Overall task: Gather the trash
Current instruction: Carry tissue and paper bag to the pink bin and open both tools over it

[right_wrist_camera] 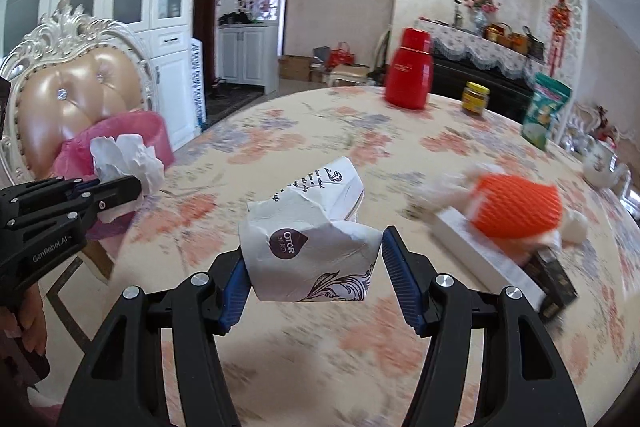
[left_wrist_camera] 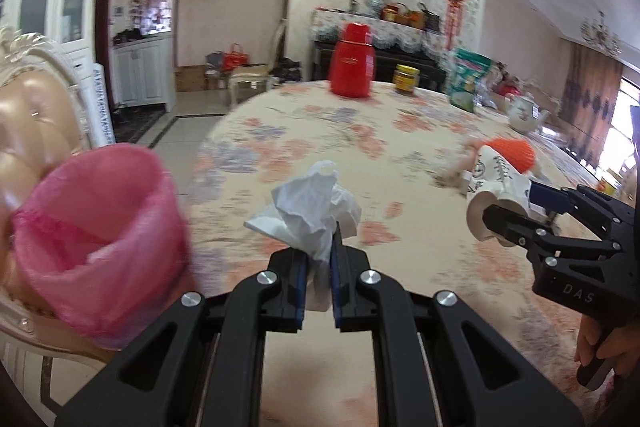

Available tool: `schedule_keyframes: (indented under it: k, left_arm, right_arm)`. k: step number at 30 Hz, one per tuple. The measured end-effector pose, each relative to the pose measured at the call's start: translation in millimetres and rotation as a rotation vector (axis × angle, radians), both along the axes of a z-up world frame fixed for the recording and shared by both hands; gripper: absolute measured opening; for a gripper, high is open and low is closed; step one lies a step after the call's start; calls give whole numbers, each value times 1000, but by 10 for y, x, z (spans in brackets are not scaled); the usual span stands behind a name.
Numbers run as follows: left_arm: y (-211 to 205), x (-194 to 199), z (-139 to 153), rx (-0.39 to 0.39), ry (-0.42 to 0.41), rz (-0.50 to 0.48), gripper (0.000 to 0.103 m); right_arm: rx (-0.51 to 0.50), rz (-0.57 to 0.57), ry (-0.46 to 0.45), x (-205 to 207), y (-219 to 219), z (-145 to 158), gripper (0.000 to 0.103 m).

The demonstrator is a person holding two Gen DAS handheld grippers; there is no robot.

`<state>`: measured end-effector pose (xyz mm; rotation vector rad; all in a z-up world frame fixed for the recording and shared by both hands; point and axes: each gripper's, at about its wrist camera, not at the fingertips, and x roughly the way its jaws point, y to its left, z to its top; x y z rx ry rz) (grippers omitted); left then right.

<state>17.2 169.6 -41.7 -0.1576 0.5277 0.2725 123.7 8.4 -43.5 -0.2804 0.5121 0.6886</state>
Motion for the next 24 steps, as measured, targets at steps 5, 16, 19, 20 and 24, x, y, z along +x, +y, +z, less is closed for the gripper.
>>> schedule_keyframes:
  k: [5, 16, 19, 20, 24]
  left_arm:
    - [419, -254, 41, 21, -14, 100, 10]
    - [1330, -684, 95, 34, -20, 301, 10]
    - [1612, -743, 97, 18, -19, 325, 10]
    - [1663, -728, 95, 12, -15, 325, 10]
    - [1962, -659, 39, 9, 13, 340, 10]
  right_arm:
    - [13, 80, 8, -50, 410, 12, 60]
    - [39, 291, 1, -192, 1436, 104, 60]
    - [44, 351, -1, -218, 1691, 109, 60]
    - [45, 375, 0, -227, 1792, 105, 60]
    - [36, 435, 0, -245, 2137, 98, 60]
